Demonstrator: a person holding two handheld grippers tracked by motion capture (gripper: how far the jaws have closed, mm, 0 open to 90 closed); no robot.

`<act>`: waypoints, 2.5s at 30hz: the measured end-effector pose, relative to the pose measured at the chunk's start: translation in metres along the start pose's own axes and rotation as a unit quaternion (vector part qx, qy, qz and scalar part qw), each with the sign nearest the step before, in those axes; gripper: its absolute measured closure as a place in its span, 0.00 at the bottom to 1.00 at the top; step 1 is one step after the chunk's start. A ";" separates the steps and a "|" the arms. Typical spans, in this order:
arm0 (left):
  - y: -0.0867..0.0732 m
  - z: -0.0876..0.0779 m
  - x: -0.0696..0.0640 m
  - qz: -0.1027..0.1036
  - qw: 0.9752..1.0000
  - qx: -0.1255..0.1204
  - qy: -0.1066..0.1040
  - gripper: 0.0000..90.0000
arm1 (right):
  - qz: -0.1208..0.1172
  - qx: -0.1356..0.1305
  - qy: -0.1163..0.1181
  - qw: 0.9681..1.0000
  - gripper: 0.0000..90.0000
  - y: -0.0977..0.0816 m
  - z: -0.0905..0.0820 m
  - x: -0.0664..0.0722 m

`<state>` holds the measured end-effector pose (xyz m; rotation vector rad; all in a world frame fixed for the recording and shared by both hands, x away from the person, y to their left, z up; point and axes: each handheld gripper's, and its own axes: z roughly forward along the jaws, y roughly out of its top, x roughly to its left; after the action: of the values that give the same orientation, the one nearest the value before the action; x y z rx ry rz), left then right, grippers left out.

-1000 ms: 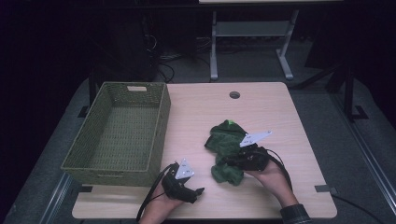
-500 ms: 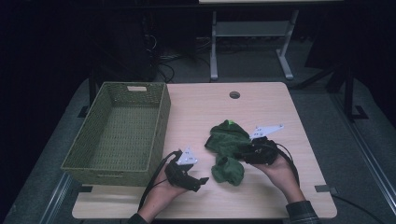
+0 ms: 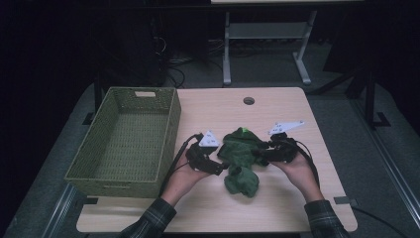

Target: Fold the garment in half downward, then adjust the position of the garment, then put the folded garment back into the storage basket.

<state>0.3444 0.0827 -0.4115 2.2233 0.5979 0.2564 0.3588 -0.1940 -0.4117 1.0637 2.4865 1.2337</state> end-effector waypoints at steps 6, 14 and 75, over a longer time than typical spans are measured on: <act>0.023 0.009 0.020 0.010 1.000 -0.001 0.022 0.29 | 0.006 0.000 -0.013 1.000 0.65 0.011 0.001 -0.015; 0.033 0.034 0.049 -0.008 1.000 0.001 0.026 0.39 | 0.019 0.010 -0.026 0.999 0.65 0.017 0.016 -0.037; 0.056 0.022 0.055 -0.007 1.000 -0.012 0.008 0.96 | 0.011 -0.002 -0.052 0.999 0.97 0.031 0.001 -0.038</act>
<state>0.4192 0.0639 -0.3845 2.1957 0.6151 0.2731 0.4028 -0.2061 -0.3947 1.1262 2.4000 1.1586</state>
